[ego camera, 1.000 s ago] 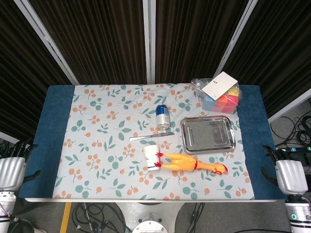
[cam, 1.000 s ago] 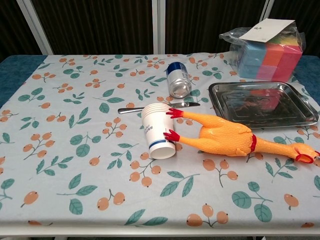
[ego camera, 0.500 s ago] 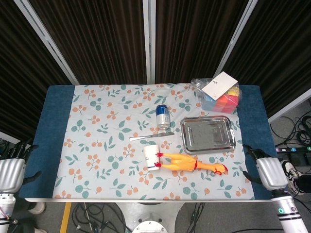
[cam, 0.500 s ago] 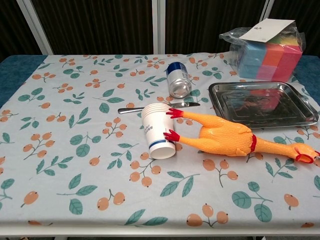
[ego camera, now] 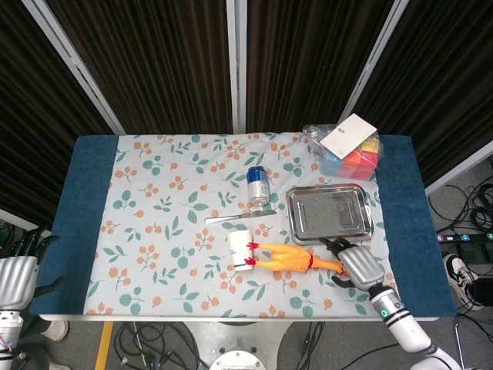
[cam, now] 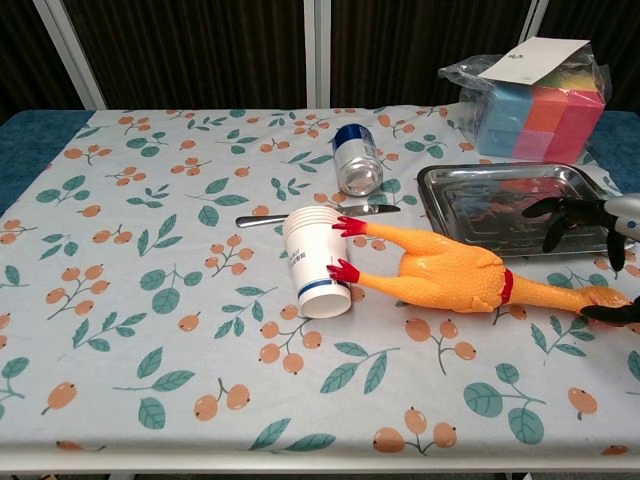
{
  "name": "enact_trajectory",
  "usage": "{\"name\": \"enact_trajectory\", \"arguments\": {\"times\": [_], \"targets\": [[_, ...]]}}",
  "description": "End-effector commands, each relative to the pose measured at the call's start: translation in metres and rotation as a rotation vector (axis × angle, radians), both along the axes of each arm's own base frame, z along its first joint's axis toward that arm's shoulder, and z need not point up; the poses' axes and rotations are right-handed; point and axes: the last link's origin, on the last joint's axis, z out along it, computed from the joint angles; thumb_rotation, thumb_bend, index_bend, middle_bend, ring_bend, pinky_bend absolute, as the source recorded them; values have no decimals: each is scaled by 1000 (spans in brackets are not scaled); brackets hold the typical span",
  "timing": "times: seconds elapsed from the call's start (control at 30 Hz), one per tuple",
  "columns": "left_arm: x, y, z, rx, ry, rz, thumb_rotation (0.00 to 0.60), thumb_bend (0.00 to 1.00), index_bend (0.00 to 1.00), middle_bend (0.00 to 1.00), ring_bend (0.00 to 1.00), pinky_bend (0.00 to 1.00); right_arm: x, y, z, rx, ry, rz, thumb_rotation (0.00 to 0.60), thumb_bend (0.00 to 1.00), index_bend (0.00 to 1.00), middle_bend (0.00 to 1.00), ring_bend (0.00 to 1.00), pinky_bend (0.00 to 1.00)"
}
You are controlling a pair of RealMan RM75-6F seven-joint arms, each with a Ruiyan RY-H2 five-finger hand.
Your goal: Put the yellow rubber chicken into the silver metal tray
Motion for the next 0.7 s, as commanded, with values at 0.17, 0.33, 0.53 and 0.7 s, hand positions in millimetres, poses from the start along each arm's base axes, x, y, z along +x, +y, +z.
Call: {"name": "enact_trajectory", "arguments": {"times": [0.17, 0.33, 0.53, 0.7], "targets": [[-4, -2, -1, -4, -4, 8, 600, 71, 281, 196, 147, 244, 0, -11, -18, 9, 13, 10, 600, 219, 214, 365, 231, 484], [-7, -4, 0, -3, -5, 15, 600, 71, 281, 196, 147, 244, 1, -13, -26, 17, 21, 21, 600, 226, 262, 423, 271, 508], [-10, -4, 0, -6, -9, 20, 600, 72, 282, 196, 147, 244, 1, -11, -32, 28, 32, 24, 600, 226, 267, 416, 271, 518], [-12, -3, -2, -10, -14, 22, 600, 71, 281, 196, 147, 243, 0, -9, -38, 29, 37, 18, 600, 235, 269, 417, 304, 555]]}}
